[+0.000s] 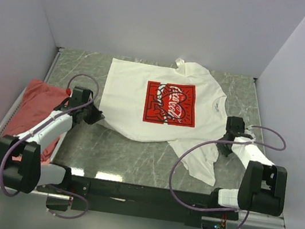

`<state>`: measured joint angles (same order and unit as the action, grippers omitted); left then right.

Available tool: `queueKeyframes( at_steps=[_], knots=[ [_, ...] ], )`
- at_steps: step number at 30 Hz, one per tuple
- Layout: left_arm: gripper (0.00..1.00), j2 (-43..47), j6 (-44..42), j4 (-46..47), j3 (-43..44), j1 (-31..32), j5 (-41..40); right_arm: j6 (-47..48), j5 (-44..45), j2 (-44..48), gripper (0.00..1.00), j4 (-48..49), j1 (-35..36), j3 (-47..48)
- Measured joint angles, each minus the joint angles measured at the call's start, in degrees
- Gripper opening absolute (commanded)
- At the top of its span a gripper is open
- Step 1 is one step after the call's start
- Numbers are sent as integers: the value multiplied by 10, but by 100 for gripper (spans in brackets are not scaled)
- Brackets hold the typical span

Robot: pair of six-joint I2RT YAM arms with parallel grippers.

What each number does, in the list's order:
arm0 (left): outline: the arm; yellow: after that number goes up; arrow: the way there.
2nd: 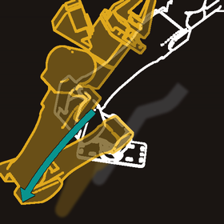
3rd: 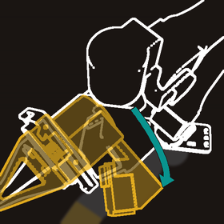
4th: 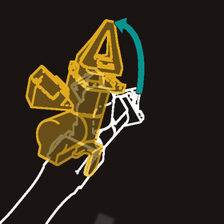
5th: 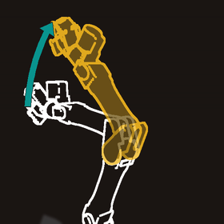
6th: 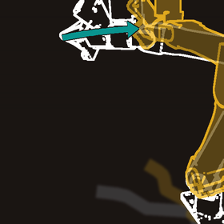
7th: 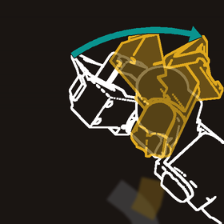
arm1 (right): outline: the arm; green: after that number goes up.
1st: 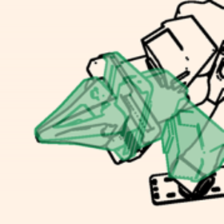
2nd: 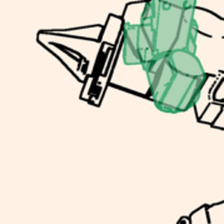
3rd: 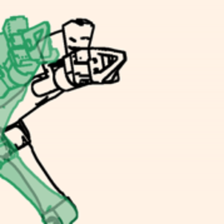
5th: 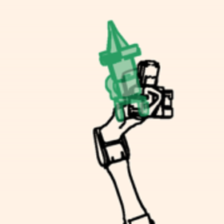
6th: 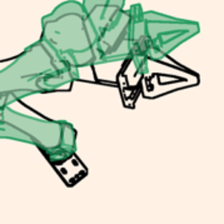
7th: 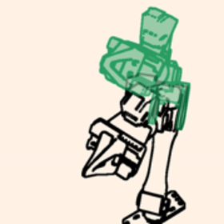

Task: Fold and stack the t-shirts
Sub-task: Flatten the tshirt out

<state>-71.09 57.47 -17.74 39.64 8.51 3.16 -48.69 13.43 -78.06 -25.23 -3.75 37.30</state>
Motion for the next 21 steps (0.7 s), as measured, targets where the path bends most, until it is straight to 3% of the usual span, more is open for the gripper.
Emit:
queueKeyframes(
  at_steps=[10,13,14,17,19,21],
  knots=[
    [6,36,-7,-15,-25,0,-16,36,30,101,4,-70,-43,52],
    [9,57,-4,-16,-51,1,-15,51,25,110,25,-76,-64,55],
    [11,63,-3,-15,-60,2,-15,57,21,110,48,-80,-67,55],
    [13,75,3,-14,-84,4,-17,72,14,110,77,-88,-68,55],
    [13,78,5,-14,-95,6,-17,79,6,112,84,-91,-69,54],
    [13,79,7,-7,-104,13,-18,82,-3,120,85,-91,-69,47]
  ],
)
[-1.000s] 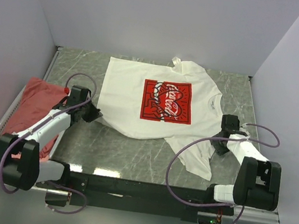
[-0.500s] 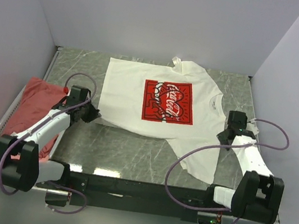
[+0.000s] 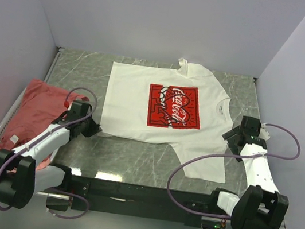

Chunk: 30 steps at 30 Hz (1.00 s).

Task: Fold and stack the t-shirts
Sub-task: Flatten the tshirt out

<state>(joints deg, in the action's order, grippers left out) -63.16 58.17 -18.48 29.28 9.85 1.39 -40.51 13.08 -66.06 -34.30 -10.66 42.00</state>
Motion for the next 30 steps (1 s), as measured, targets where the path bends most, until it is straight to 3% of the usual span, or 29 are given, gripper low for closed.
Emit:
queueKeyframes(
  at_steps=[9,12,23,30],
  knots=[
    [6,-24,19,27,-4,36,-2,-24,-37,50,85,-33,21,-62],
    [2,-41,31,29,1,38,-10,-39,-40,54,81,-53,22,-64],
    [1,-166,77,30,144,38,-38,-61,-68,12,79,-108,22,-64],
    [1,-185,90,36,160,38,-42,-61,-89,-23,75,-118,22,-66]
  ],
)
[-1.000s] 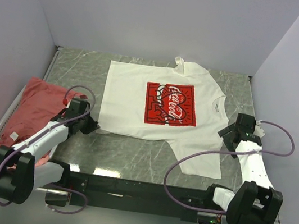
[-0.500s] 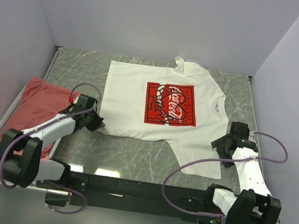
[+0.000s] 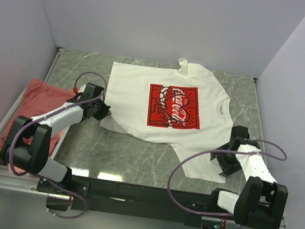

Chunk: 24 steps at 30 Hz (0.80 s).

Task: Fold and stack the t-shirts
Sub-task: Flatten the tshirt out

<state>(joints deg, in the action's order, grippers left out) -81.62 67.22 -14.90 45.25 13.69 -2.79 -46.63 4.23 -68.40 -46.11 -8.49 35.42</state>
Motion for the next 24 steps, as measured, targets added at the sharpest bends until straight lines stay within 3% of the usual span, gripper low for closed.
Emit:
queueKeyframes(
  at_steps=[6,9,10,12,13,19,24],
  knots=[
    [1,0,0,1,0,0,0,-4,-10,-22,63,7,7,-23],
    [1,0,0,1,0,0,0,-9,-9,-22,47,8,23,-23],
    [1,0,0,2,-1,0,1,-9,-9,-22,32,8,27,-23],
    [1,3,-1,3,-4,0,1,-11,-11,-22,14,10,35,-23],
    [1,5,-1,3,-8,0,1,-12,-13,-22,0,12,37,-23],
    [1,43,-4,-6,-30,0,1,-12,-18,10,0,12,41,-23],
    [1,98,-6,-13,-60,0,-2,-3,-15,116,0,-34,41,5]
  ],
)
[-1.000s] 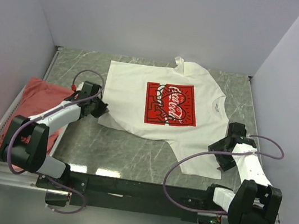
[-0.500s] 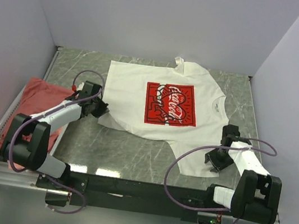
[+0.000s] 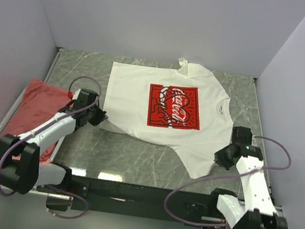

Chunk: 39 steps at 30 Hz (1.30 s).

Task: Fold and stack the t-shirts
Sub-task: Flatten the tshirt out, then fold the tshirt

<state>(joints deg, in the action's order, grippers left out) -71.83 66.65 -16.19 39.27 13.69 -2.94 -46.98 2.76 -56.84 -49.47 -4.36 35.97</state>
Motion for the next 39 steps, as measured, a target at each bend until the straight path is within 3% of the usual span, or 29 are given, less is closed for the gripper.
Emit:
queueKeyframes(
  at_steps=[8,14,21,30,39],
  knots=[
    [2,99,0,-39,-68,9,-19,9,-3,130,0,-59,0,35],
    [2,156,3,-63,-116,45,-37,18,-5,174,0,-78,0,36],
    [7,157,26,-87,-133,120,-70,32,-5,179,0,-78,0,90],
    [12,144,36,-126,-114,129,-115,51,-37,137,0,-28,0,137],
    [6,-32,13,-120,69,124,-155,60,-74,-39,0,70,0,185]
  ],
)
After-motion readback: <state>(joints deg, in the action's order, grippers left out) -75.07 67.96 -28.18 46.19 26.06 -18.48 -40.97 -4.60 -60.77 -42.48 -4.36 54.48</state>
